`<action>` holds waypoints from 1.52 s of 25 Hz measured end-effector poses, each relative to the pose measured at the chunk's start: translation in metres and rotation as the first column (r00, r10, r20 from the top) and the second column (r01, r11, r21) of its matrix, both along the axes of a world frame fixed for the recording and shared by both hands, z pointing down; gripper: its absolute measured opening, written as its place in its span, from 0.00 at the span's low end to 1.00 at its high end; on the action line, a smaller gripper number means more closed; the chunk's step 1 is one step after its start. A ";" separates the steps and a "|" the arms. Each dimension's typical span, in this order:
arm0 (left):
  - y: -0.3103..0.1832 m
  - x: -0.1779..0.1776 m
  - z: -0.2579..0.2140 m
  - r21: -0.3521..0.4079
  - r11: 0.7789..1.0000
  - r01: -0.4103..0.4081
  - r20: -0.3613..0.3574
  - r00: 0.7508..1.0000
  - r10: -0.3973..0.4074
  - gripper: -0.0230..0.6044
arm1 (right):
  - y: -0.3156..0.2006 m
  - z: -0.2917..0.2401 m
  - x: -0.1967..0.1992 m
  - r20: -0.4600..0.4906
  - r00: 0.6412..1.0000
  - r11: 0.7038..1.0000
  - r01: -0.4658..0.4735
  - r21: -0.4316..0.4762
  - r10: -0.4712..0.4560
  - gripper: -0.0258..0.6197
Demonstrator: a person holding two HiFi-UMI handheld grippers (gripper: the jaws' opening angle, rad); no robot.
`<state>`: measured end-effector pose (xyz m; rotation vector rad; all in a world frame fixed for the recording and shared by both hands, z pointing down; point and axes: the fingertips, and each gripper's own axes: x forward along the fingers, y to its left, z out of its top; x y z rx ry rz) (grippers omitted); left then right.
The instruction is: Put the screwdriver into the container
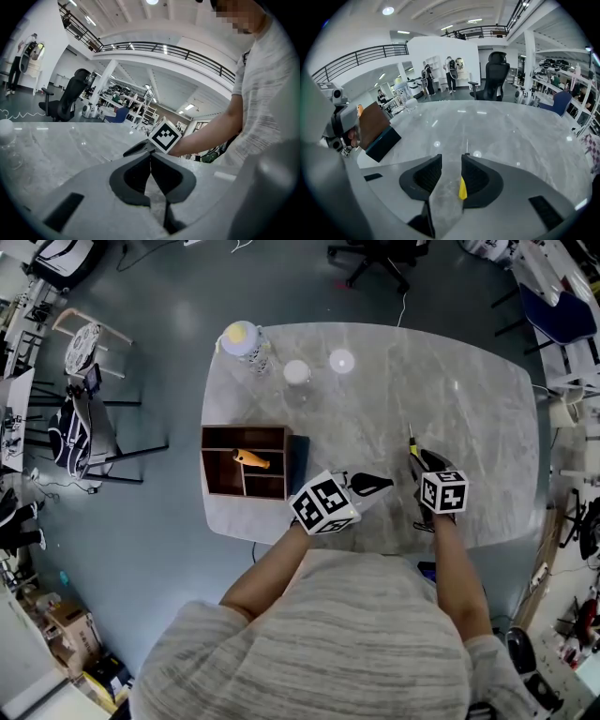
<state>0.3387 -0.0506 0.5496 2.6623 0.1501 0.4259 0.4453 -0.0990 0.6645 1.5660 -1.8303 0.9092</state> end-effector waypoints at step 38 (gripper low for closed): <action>-0.013 -0.002 -0.003 0.002 0.995 0.099 0.025 0.995 -0.099 0.06 | 0.026 0.062 0.027 -0.068 0.994 0.967 0.068 -0.245 -0.087 0.14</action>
